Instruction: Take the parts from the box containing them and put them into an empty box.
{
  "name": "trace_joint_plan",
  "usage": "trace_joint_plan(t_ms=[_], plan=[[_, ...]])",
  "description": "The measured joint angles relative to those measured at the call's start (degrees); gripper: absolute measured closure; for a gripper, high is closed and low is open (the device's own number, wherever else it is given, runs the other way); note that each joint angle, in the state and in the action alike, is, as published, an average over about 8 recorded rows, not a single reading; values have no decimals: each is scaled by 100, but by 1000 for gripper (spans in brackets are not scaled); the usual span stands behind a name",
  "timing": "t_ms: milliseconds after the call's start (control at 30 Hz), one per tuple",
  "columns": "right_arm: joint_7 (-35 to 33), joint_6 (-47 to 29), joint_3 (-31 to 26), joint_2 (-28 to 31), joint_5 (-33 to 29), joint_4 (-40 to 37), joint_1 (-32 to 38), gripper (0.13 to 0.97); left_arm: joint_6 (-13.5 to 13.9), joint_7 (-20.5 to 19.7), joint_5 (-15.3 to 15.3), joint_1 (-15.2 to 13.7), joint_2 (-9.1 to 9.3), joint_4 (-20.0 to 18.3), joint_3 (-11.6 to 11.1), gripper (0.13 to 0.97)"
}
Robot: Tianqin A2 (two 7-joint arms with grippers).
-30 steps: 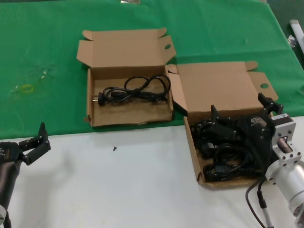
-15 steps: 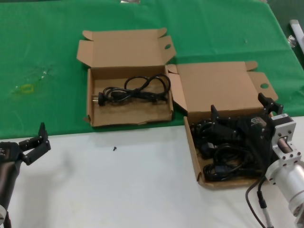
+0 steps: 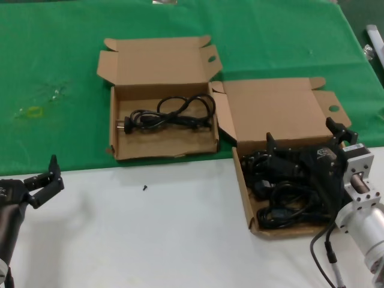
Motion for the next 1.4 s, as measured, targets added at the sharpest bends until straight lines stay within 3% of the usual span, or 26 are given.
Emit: trace_joint_plan(t_ms=[1400], plan=[[0,0,0,0,0,0,0,129,0,0,0,0,0,0,0,132]])
